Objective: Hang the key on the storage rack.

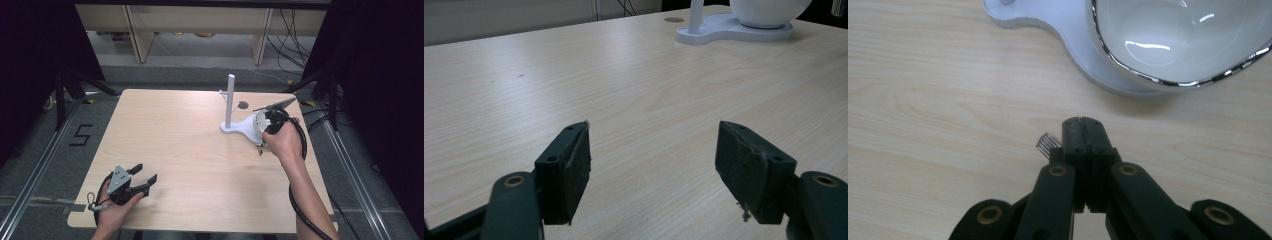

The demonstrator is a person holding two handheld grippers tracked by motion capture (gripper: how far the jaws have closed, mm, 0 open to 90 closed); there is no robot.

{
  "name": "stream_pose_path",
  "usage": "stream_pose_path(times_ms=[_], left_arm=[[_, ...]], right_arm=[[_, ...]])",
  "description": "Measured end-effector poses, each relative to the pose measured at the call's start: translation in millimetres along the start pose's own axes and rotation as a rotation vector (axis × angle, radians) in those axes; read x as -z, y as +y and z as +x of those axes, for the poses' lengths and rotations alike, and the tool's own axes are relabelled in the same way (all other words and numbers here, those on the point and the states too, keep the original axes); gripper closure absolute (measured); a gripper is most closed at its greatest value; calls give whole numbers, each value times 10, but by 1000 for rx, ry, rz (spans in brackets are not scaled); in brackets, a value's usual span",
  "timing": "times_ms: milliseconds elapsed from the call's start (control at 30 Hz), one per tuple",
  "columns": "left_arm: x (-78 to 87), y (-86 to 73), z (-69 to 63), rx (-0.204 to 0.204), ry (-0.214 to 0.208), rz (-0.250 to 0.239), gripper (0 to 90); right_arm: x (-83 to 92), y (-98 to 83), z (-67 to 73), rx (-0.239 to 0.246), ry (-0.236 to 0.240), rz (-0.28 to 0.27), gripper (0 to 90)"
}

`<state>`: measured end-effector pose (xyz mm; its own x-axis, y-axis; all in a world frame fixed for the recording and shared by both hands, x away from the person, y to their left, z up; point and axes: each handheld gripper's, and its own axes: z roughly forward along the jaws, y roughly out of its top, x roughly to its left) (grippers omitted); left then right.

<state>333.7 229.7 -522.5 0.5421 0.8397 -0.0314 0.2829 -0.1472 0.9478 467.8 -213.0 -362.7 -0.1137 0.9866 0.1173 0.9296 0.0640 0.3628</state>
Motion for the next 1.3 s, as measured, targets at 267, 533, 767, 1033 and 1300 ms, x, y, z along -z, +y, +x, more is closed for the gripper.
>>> stream_pose_path(times_ms=[267,533,767,1033,1300], left_arm=[[-1,-5,8,4,-8,-15,299],[25,-8,1,-1,-10,-14,298],[18,-7,-10,-10,-8,-9,301],[22,-8,-7,-6,-9,-12,302],[23,-8,-9,-10,-14,-11,302]], right_arm=[[78,44,122,41,30,-55,900],[140,73,342,84,56,-102,900],[203,139,480,133,66,-138,900],[158,226,600,155,88,-116,900],[130,268,723,196,113,-125,900]])
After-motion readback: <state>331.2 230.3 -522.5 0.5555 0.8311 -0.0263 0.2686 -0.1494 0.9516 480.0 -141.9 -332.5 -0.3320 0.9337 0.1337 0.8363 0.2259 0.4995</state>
